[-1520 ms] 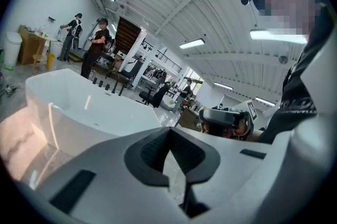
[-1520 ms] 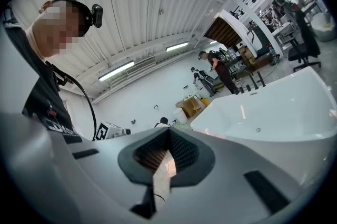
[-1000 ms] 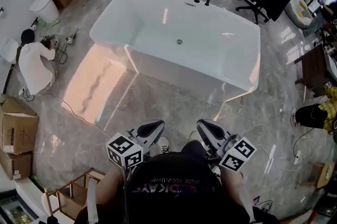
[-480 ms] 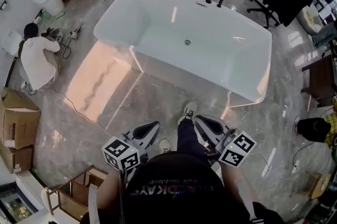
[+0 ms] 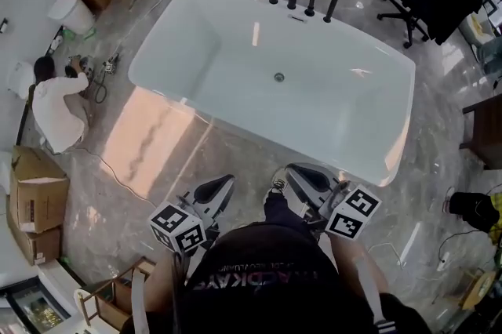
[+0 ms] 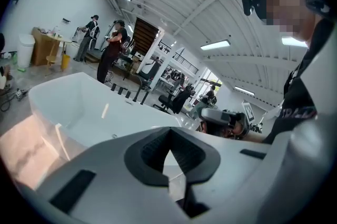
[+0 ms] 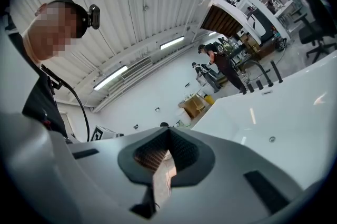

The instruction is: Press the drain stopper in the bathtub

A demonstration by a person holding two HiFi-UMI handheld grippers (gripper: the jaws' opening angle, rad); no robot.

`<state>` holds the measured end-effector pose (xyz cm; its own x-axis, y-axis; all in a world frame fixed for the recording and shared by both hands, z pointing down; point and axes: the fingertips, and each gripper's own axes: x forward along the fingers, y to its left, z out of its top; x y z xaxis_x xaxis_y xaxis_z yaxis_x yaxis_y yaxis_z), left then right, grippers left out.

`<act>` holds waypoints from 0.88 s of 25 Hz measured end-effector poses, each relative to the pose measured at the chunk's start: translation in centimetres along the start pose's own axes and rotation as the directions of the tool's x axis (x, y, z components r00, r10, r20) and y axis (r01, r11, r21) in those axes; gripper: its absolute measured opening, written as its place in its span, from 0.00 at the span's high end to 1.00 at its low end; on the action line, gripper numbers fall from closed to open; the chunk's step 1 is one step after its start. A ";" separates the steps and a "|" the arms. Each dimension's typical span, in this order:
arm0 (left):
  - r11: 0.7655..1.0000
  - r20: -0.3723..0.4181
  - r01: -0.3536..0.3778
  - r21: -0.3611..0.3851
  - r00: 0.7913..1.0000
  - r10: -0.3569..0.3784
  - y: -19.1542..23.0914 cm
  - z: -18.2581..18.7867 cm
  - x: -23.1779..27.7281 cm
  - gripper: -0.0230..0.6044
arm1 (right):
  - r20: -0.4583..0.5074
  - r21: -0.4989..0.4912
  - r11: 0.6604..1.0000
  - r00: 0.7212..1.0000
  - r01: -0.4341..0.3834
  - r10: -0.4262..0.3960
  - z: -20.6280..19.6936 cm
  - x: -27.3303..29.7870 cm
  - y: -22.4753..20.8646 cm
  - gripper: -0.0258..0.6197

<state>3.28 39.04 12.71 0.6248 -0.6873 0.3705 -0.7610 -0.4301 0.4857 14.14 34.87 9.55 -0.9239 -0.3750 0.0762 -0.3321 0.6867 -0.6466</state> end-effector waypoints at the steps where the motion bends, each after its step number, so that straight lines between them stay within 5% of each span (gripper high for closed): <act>1: 1.000 -0.002 -0.006 -0.003 1.000 0.006 0.3 0.9 1.1 0.95 | 0.001 0.005 1.000 1.000 0.002 -0.002 0.8 0.0 -1.1 0.94; 7: 1.000 -0.029 -0.028 -0.010 0.999 0.027 1.7 3.9 6.7 0.95 | 0.007 0.045 0.998 0.999 0.040 -0.040 4.1 -0.9 -7.8 0.94; 14: 1.000 -0.054 -0.002 0.031 0.999 0.003 4.1 6.4 8.3 0.95 | 0.024 0.061 0.994 0.996 0.088 -0.090 5.9 1.0 -10.4 0.94; 22: 0.983 -0.104 0.165 0.077 0.982 -0.157 9.8 9.0 9.6 0.95 | 0.112 0.056 0.966 0.960 0.253 -0.258 6.5 4.8 -11.7 0.94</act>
<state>0.23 22.96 13.91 0.7510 -0.5467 0.3702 -0.6587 -0.5816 0.4773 14.85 21.04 12.52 -0.7798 -0.6065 0.1551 -0.5438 0.5336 -0.6477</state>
